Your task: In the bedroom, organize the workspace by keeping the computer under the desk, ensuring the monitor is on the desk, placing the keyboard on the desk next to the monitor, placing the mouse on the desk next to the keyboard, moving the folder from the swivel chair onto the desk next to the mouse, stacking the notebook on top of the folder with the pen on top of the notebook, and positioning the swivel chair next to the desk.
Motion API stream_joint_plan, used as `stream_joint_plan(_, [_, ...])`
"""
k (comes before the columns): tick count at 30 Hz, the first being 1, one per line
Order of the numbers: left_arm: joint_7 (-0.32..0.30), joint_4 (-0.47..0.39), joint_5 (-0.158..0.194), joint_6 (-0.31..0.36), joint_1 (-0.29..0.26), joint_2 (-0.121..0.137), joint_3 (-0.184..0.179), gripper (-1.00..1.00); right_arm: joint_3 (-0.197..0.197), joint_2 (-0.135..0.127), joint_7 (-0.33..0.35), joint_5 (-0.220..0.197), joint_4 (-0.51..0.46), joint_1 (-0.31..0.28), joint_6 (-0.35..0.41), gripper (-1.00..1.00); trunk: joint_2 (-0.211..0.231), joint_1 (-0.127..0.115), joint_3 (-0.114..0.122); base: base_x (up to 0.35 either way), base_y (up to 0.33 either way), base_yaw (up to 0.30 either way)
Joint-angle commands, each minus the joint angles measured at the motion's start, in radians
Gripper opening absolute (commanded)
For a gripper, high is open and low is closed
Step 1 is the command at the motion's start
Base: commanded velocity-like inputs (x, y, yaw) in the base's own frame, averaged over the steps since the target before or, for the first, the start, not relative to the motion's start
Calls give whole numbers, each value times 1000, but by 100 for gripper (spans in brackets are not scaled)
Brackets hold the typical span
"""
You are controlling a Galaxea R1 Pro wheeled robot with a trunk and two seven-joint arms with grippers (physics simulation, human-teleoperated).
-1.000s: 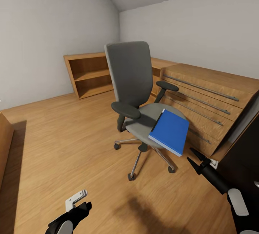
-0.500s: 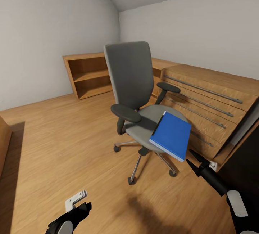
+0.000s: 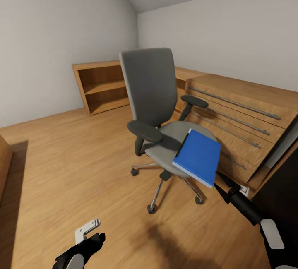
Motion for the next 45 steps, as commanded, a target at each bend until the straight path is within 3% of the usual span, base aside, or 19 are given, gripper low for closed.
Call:
stream_joint_plan(1, [10, -1, 8, 1, -1, 1, -2, 100, -1, 0, 0, -1, 0, -1, 5, 100, 0, 0, -1, 135, 55, 0])
stream_joint_plan(45, [10, 4, 10, 1, -1, 1, -2, 100, 1, 2, -20, -1, 16, -1, 0, 100, 0, 0, -1, 27, 42, 0])
